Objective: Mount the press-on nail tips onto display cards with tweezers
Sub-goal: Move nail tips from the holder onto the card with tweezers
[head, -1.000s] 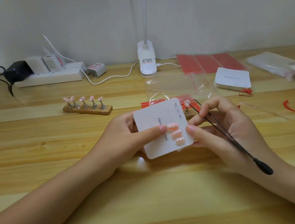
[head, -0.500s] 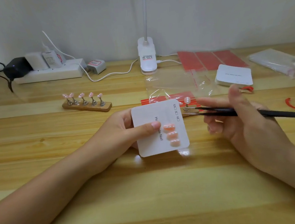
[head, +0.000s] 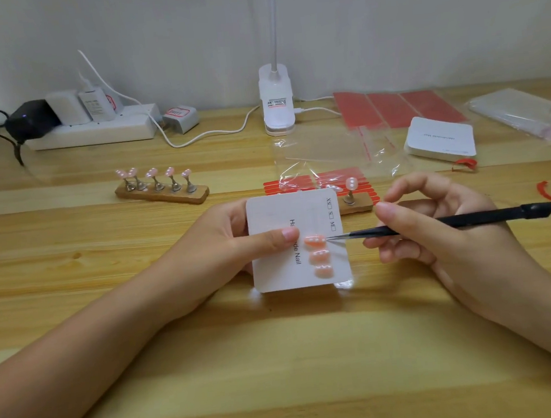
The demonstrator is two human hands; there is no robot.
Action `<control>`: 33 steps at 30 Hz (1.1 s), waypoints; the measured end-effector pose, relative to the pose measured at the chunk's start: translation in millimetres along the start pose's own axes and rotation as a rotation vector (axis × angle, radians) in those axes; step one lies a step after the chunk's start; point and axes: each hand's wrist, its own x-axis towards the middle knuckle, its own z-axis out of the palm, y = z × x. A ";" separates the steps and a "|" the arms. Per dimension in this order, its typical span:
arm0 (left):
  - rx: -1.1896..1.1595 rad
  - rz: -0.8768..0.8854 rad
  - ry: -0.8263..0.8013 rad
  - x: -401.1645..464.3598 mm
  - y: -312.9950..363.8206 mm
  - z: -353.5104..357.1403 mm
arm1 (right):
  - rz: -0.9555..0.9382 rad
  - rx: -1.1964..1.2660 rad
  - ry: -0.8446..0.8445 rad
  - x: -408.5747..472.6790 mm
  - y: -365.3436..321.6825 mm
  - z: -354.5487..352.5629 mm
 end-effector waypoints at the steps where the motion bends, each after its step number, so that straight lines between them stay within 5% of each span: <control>1: 0.003 -0.006 0.005 -0.1 0.0 0.2 | 0.000 -0.006 0.000 -0.1 0.1 0.1; 33: 0.049 -0.016 0.014 -1.1 3.4 5.1 | 0.093 0.131 -0.097 6.3 -0.9 0.6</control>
